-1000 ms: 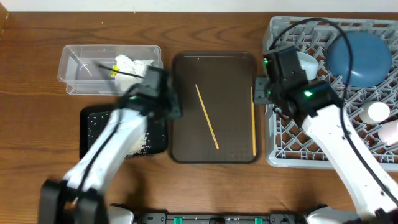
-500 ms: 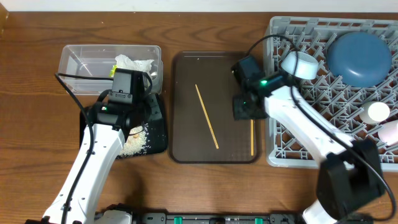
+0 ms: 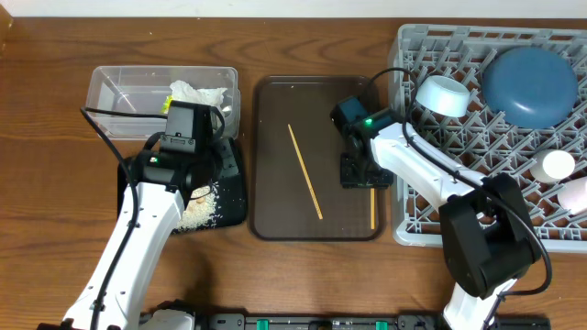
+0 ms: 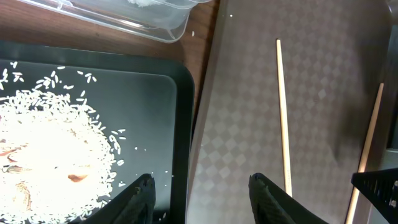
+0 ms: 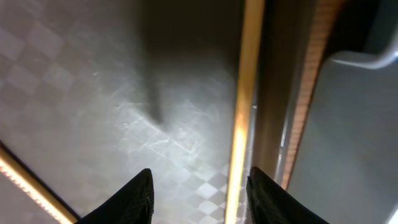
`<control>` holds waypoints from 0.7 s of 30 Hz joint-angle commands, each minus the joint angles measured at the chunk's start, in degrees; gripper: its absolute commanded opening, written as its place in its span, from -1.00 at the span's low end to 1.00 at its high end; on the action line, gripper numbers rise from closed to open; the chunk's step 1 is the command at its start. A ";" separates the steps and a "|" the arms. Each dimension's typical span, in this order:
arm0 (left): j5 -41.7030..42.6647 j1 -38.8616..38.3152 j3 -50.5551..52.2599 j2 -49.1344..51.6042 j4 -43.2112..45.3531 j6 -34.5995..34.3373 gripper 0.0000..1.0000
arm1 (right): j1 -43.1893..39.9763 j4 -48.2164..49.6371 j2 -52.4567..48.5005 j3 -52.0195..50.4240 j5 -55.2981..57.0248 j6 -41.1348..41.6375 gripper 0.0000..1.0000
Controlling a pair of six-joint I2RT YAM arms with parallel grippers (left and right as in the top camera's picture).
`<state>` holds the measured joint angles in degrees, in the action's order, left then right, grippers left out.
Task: Sort waste into correct bins and load items into the dishwasher rack
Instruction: 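Grasp the chopstick at the tray's right edge with the right gripper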
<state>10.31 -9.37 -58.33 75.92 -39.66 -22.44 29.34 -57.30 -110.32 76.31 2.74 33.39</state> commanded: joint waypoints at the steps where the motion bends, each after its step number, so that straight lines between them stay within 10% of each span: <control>1: -0.72 0.31 -0.28 0.11 -0.31 0.79 0.04 | 0.26 -0.37 -0.61 -0.50 2.38 1.95 -0.06; 21: -0.72 0.31 -0.31 0.11 -0.61 0.76 0.04 | 0.37 5.05 -0.61 -7.32 -0.98 1.66 -0.10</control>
<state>10.31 -9.37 -58.33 75.92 -39.99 -22.44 29.39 -52.75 -110.32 69.52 2.96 34.13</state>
